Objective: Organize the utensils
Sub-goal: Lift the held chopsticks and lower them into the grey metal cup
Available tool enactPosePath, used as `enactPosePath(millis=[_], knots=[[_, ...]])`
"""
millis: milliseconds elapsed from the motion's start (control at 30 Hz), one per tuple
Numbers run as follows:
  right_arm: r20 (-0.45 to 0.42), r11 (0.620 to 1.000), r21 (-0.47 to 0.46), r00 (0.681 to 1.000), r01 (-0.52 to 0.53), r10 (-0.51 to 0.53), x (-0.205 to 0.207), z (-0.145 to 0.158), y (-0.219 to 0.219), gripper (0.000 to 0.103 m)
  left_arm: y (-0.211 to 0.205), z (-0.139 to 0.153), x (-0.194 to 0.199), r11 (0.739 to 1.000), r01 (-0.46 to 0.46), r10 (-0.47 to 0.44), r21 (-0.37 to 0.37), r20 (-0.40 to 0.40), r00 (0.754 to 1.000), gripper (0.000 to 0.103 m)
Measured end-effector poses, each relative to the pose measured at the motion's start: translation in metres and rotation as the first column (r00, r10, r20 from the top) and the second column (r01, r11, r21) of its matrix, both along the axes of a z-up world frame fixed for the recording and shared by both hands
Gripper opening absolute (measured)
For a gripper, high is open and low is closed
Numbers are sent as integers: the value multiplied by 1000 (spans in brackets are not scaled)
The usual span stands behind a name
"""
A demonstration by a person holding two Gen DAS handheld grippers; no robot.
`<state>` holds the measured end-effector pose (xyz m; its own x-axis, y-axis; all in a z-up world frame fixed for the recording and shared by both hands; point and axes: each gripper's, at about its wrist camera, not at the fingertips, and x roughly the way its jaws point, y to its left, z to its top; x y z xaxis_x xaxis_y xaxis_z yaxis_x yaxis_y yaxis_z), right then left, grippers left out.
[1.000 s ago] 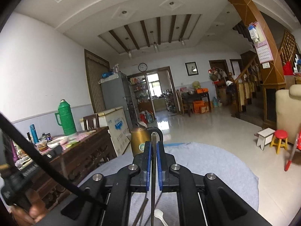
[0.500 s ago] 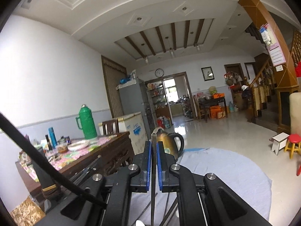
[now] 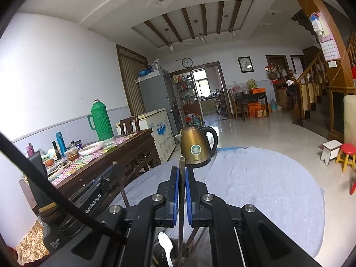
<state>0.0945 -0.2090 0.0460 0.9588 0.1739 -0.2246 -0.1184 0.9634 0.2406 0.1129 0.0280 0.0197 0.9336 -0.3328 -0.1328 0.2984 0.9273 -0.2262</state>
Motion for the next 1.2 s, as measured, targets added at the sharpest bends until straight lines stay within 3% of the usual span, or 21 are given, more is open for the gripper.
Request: enactPosePath(millis=[700, 1200], knots=[[-92, 1000, 3, 995, -23, 24, -18, -19, 2, 6, -2, -4, -24, 999, 17, -15, 50, -43, 999, 6], [-162, 999, 39, 986, -37, 42, -24, -39, 1, 6, -14, -22, -27, 992, 57, -42, 111, -136, 990, 6]])
